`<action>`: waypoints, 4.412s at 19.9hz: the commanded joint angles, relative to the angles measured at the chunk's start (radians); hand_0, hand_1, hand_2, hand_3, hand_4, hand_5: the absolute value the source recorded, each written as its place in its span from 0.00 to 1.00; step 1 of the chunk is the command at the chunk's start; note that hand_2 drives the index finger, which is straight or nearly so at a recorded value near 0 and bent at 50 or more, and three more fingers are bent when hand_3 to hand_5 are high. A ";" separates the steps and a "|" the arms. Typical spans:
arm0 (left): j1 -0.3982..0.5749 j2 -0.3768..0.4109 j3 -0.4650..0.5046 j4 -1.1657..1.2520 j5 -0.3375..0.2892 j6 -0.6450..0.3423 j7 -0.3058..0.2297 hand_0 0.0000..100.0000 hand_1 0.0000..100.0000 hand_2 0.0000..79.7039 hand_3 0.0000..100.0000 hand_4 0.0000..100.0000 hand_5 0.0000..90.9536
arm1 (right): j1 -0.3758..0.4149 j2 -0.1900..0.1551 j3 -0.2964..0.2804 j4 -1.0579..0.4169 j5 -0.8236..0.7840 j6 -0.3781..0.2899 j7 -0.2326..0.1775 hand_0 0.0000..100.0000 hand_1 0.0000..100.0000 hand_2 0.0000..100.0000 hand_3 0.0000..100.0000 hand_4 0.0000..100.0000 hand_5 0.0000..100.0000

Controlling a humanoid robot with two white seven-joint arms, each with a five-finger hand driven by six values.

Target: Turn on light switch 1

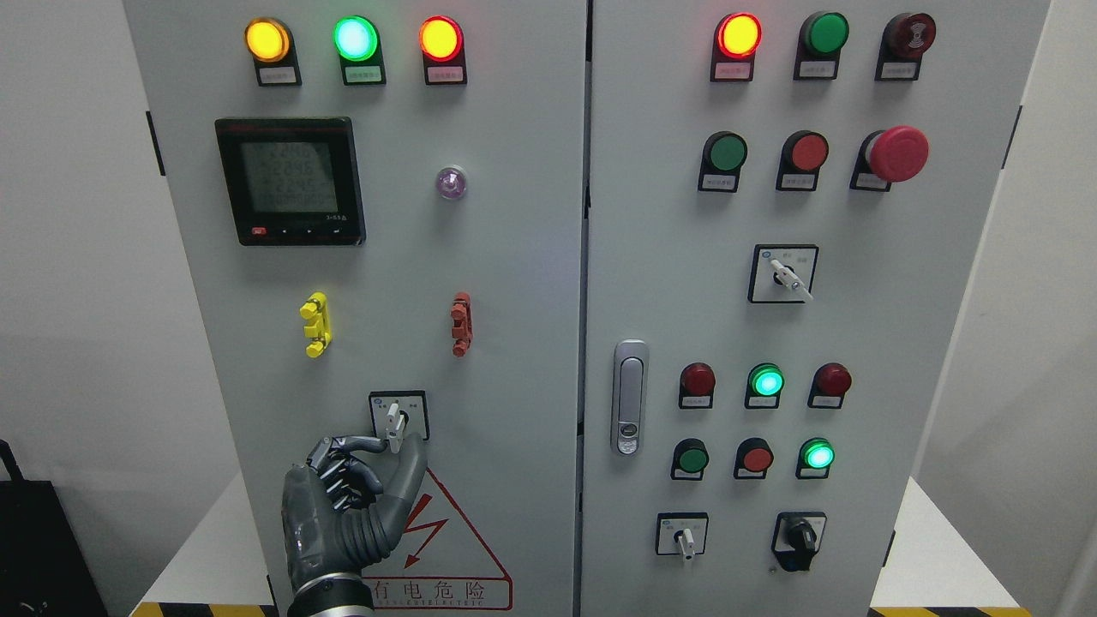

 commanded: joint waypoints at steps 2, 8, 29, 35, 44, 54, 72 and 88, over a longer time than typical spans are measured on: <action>-0.011 -0.004 0.002 0.002 0.004 0.007 0.000 0.13 0.71 0.70 0.95 0.93 0.95 | 0.000 0.000 0.000 0.000 0.000 0.000 0.001 0.00 0.00 0.00 0.00 0.00 0.00; -0.015 -0.006 0.002 0.002 0.012 0.026 -0.002 0.13 0.70 0.70 0.95 0.93 0.95 | 0.000 0.000 0.000 0.000 0.000 0.000 0.001 0.00 0.00 0.00 0.00 0.00 0.00; -0.034 -0.007 0.008 0.003 0.012 0.066 -0.003 0.17 0.67 0.71 0.98 0.95 0.95 | 0.000 0.000 0.000 0.000 0.000 0.000 0.001 0.00 0.00 0.00 0.00 0.00 0.00; -0.040 -0.009 0.006 0.005 0.015 0.064 -0.005 0.18 0.66 0.72 0.98 0.96 0.95 | 0.000 0.000 -0.001 0.000 0.000 0.000 0.001 0.00 0.00 0.00 0.00 0.00 0.00; -0.041 -0.009 0.006 0.005 0.036 0.066 -0.005 0.20 0.64 0.72 1.00 0.96 0.95 | 0.000 0.000 0.000 0.000 0.000 0.000 0.001 0.00 0.00 0.00 0.00 0.00 0.00; -0.044 -0.009 0.006 0.005 0.035 0.067 -0.003 0.21 0.63 0.73 1.00 0.97 0.95 | 0.000 -0.001 0.000 0.000 0.000 0.000 0.001 0.00 0.00 0.00 0.00 0.00 0.00; -0.048 -0.009 0.006 0.005 0.033 0.079 -0.003 0.23 0.62 0.75 1.00 0.97 0.94 | 0.000 0.000 0.000 0.000 0.000 0.000 0.001 0.00 0.00 0.00 0.00 0.00 0.00; -0.049 -0.009 -0.001 0.005 0.035 0.079 -0.005 0.34 0.56 0.75 1.00 0.97 0.94 | 0.000 0.000 0.000 0.000 0.000 0.000 0.001 0.00 0.00 0.00 0.00 0.00 0.00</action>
